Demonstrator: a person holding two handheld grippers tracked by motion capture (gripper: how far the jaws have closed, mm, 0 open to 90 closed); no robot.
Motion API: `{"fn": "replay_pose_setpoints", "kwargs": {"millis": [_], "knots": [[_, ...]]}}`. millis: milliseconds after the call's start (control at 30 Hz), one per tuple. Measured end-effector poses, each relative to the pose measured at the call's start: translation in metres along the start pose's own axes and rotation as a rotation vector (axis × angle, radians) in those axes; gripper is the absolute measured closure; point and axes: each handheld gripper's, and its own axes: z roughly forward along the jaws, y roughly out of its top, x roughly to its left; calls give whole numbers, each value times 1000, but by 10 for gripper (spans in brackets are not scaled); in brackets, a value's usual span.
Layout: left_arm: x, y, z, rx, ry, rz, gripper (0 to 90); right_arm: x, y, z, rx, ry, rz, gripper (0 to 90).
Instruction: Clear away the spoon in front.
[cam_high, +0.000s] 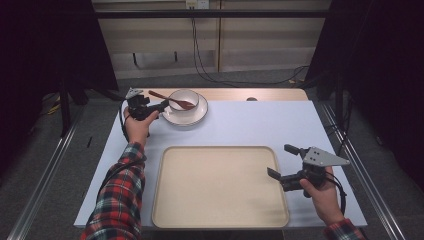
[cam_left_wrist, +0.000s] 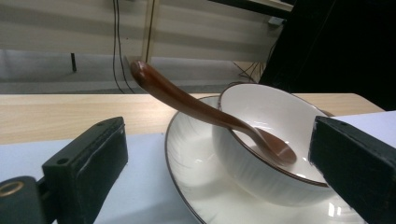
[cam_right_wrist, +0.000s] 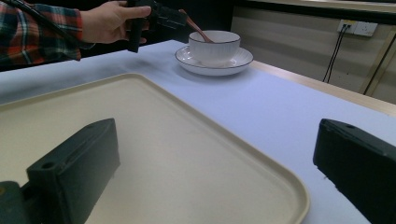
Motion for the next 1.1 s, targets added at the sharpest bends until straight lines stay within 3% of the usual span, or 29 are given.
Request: {"fn": "replay_pose_setpoints", "kwargs": {"millis": [533, 600, 667, 800, 933, 1100], "knots": [[6, 0, 12, -11, 22, -51, 66, 1, -1, 4, 7, 21, -12, 0], [7, -1, 13, -21, 22, -72, 67, 2, -1, 4, 11, 22, -9, 0], [8, 0, 13, -14, 17, -58, 72, 2, -1, 4, 11, 24, -8, 0], [7, 1, 15, -24, 19, -69, 84, 2, -1, 4, 9, 23, -8, 1], [7, 1, 17, -18, 9, -77, 122, 2, -1, 4, 10, 24, -8, 1], [8, -2, 19, -19, 28, -93, 179, 3, -1, 4, 12, 27, -10, 1]]}}
